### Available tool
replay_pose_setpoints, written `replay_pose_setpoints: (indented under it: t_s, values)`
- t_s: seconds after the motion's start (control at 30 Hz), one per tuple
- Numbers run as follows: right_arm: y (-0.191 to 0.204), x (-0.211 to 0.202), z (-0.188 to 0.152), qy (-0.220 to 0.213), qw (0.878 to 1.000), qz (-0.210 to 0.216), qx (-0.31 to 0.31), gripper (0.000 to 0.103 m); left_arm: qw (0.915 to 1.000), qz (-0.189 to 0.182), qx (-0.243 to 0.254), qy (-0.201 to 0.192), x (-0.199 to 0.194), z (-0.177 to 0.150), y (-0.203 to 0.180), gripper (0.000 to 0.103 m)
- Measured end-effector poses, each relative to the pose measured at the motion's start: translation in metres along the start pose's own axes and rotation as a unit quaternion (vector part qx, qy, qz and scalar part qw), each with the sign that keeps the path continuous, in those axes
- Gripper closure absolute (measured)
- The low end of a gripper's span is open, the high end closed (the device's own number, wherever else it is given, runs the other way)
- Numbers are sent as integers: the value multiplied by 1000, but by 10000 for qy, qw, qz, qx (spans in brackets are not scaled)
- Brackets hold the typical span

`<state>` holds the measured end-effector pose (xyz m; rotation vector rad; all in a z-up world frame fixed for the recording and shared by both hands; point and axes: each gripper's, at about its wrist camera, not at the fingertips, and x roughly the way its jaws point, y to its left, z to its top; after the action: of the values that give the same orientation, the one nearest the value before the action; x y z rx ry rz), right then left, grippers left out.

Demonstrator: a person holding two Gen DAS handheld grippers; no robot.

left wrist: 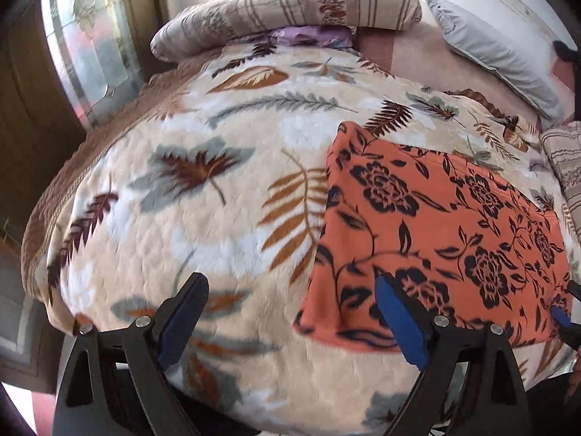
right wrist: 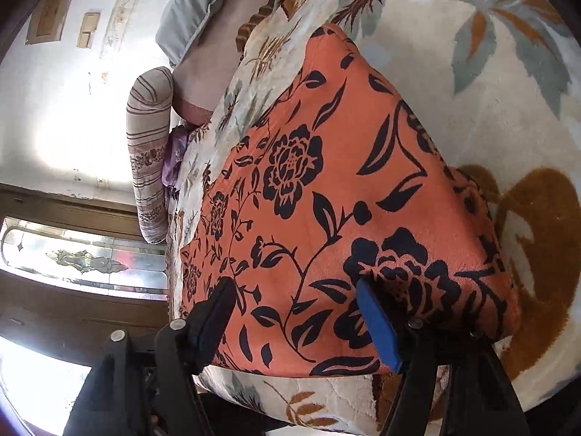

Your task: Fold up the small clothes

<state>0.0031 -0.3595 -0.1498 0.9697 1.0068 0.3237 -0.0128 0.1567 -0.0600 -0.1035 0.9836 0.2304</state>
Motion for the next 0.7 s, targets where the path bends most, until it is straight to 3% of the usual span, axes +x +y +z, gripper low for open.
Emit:
replay_pose_setpoints:
  t_s: [0.07, 0.1, 0.17, 0.27, 0.4, 0.47, 0.53, 0.63, 0.7]
  values:
    - [3, 1, 2, 83, 9999, -67, -45, 31, 9974, 578, 138, 410, 33, -4, 1, 10]
    - [5, 0, 3, 113, 9999, -87, -31, 31, 9958, 698, 125, 573, 46, -11, 7, 10]
    - [9, -2, 5, 179, 9998, -112, -47, 30, 9978, 423, -207, 469, 46, -20, 20, 9]
    - [25, -11, 20, 12, 9998, 18, -204, 27, 9974, 623, 12, 351, 35, -16, 12, 10]
    - [49, 5, 75, -31, 9990, 287, -346, 22, 9977, 630, 231, 106, 22, -10, -6, 10]
    - [43, 27, 110, -22, 9993, 61, -361, 22, 9984, 505, 233, 86, 19, -9, -14, 10]
    - [19, 43, 141, -229, 9990, -369, -136, 22, 9988, 398, 269, 100, 16, -11, -21, 10]
    - [-5, 25, 154, -937, 9933, 198, 649, 22, 9987, 286, 427, 42, 10, -15, -32, 10]
    - [6, 10, 145, -1091, 9931, 207, 380, 22, 9987, 226, 463, -46, 6, -17, -38, 10]
